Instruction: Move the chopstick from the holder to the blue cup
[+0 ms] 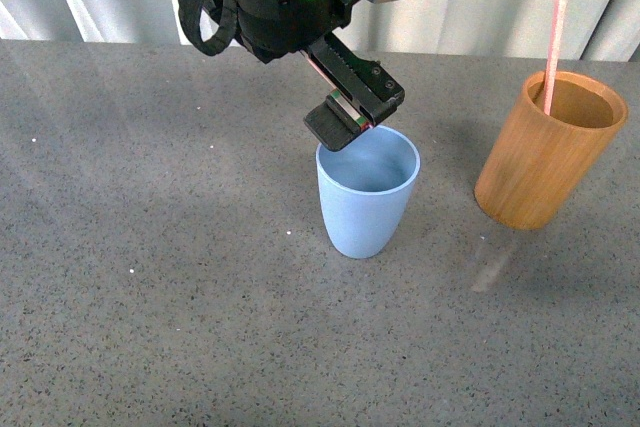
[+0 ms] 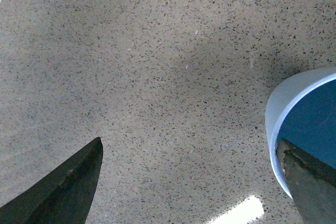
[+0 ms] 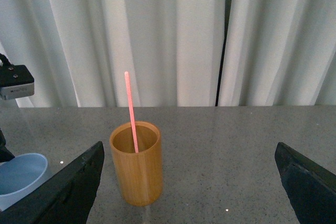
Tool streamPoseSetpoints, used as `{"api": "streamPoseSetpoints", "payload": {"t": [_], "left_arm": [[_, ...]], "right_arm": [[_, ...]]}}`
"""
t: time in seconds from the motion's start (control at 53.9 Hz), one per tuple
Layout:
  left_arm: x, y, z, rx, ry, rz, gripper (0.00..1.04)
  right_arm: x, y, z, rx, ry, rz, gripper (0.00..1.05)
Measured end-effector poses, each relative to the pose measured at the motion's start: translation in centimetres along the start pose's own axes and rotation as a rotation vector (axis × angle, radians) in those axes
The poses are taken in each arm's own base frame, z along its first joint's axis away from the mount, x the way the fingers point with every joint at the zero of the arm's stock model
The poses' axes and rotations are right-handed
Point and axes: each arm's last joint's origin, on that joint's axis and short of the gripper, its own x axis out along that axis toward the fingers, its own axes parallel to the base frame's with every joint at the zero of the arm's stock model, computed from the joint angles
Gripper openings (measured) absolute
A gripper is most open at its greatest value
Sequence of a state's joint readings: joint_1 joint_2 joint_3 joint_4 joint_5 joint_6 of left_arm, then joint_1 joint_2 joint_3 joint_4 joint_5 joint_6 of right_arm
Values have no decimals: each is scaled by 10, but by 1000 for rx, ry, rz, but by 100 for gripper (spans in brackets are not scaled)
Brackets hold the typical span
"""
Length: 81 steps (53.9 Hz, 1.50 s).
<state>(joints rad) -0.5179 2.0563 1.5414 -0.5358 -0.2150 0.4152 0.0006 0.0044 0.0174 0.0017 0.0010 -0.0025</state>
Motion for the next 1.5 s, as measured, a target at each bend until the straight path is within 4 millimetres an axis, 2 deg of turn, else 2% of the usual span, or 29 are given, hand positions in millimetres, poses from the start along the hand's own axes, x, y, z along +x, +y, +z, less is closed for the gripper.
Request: {"api": "streamPoseSetpoints", "payload": {"t": [0.074,0.186,0.334,0.427,0.557,0.668,0.723,0.816,0.946,1.002,1.057,1.224,1.503], "left_arm": [[-10,6,0,-8,-16,13,98],[-38,22,-9,-51,-67,39,98],[-81,44,-28,-238,-306,168,98],[-117,53,-54,-430,-540,342,98],[-140,57,-61,-506,-648,382,98],[-134,55,-62,-518,-634,373,98],[-128,54,-67,-572,-675,418,92],[-119,46,-92,-674,-836,453,76],[-125,40,-134,-728,-933,480,55],[-126,34,-159,-744,-938,494,40],[-123,30,-175,-750,-927,495,30],[-119,15,-205,-744,-915,463,3],[-121,-2,-244,-757,-918,477,4]], "right_arm": [[0,0,0,0,0,0,95],[0,0,0,0,0,0,95],[0,0,0,0,0,0,95],[0,0,0,0,0,0,95],[0,0,0,0,0,1,95],[0,0,0,0,0,2,95],[0,0,0,0,0,2,95],[0,0,0,0,0,1,95],[0,0,0,0,0,-1,95],[0,0,0,0,0,1,95],[0,0,0,0,0,2,95],[0,0,0,0,0,0,95],[0,0,0,0,0,0,95]]}}
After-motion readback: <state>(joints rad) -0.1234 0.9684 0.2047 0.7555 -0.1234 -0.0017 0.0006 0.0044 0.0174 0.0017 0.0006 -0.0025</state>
